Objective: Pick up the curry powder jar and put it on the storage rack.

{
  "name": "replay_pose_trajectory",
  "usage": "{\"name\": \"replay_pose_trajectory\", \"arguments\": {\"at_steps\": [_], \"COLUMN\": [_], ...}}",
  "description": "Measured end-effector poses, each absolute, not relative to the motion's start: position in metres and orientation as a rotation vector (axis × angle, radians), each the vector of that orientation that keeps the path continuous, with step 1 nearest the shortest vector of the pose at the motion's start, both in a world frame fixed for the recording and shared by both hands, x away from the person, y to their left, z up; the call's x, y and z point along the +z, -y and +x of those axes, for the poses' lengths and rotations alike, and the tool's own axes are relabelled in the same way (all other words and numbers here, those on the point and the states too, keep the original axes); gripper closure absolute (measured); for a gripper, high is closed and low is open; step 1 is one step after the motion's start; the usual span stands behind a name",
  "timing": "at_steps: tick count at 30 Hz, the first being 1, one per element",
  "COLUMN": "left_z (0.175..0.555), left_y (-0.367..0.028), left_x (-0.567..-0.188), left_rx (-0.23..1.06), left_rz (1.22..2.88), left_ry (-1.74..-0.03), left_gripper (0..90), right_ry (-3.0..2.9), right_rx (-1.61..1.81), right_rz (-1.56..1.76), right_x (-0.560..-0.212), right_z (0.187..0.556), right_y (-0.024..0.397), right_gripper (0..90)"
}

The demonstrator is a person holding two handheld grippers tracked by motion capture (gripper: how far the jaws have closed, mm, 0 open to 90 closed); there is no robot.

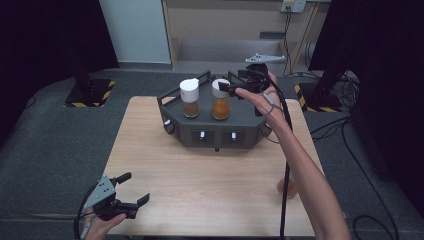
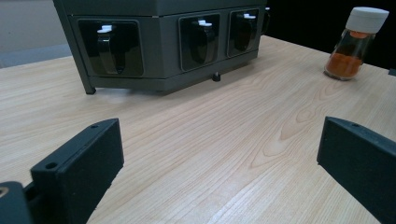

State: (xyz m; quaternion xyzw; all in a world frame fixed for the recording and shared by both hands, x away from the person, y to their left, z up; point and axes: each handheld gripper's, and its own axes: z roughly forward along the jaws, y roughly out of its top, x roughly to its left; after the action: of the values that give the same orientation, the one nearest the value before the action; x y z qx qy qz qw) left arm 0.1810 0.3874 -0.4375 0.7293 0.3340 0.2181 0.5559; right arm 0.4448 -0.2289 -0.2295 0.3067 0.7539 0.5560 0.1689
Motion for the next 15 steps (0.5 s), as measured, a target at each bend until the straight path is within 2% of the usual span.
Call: {"name": "replay_pose_trajectory", "arguments": {"at_steps": [15], "left_z": [0.181], "left_y": [-0.387], "left_x": [-0.438], "left_rx": [0.511], "left_rz": [1.717], "left_ry": [-0.790], "left_gripper": [0.0], "right_ry": [-2.166], "right_rx": [1.755], "right_rz": [0.629], "right_x": [-0.225], "right_z": [0.400], "right_y": [0.267], "right_gripper": [4.4]}}
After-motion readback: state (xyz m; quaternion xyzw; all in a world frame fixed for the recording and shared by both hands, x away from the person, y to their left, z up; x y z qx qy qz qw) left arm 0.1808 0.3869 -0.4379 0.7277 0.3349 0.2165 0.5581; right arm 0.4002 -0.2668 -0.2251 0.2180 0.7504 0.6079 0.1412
